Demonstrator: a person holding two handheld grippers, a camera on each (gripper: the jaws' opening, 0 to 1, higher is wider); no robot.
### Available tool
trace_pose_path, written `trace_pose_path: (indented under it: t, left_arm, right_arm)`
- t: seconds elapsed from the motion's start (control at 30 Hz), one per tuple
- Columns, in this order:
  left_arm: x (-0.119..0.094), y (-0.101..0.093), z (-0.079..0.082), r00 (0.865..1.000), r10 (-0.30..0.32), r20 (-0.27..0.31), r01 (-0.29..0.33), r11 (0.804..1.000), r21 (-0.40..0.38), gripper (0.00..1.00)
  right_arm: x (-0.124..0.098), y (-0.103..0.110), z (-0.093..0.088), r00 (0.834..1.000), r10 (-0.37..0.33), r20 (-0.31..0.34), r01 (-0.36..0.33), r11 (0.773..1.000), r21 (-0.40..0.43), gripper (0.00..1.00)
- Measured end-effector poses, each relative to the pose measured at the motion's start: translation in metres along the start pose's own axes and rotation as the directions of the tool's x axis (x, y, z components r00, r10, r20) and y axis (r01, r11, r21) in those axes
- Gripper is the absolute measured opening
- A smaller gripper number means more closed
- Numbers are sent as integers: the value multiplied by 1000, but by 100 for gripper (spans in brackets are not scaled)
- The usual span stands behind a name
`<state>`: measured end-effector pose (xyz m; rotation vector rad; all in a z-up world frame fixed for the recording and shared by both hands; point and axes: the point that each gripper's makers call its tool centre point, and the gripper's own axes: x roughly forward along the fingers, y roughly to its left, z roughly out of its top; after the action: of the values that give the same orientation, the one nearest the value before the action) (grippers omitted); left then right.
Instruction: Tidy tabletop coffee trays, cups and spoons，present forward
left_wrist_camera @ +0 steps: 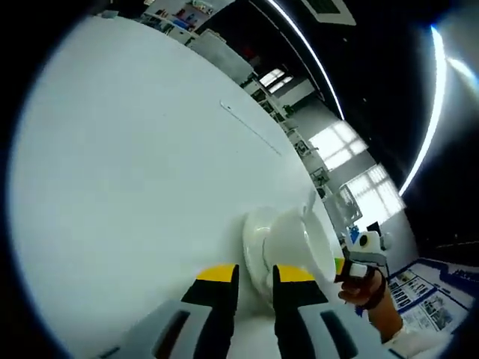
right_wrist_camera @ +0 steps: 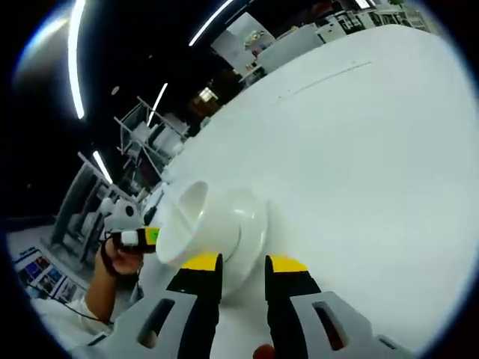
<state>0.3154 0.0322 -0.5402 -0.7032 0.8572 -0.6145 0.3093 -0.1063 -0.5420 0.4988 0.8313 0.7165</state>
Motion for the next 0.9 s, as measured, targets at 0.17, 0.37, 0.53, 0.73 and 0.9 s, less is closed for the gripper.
trace_pose_path:
  t: [0.17, 0.37, 0.53, 0.73, 0.9]
  left_arm:
    - [5, 0, 1, 1000, -4, 0, 4, 1000, -31, 20]
    - [12, 2, 0, 1000, 11, -3, -11, 999, -47, 19]
    - [20, 2, 1, 1000, 19, -8, -19, 998, -66, 19]
    - [28, 1, 0, 999, 30, -26, -31, 997, -64, 17]
    - [32, 3, -5, 998, 37, -42, -41, 996, -76, 14]
  right_arm:
    - [4, 0, -2, 1000, 5, 2, -5, 1000, 8, 23]
    - [11, -3, -5, 1000, -7, -12, 7, 1000, 7, 22]
    - [13, -4, -5, 1000, -12, -16, 12, 1000, 9, 20]
    - [17, -4, -5, 1000, -14, -24, 15, 1000, 15, 18]
    - [19, -8, -5, 999, -33, -36, 34, 999, 18, 12]
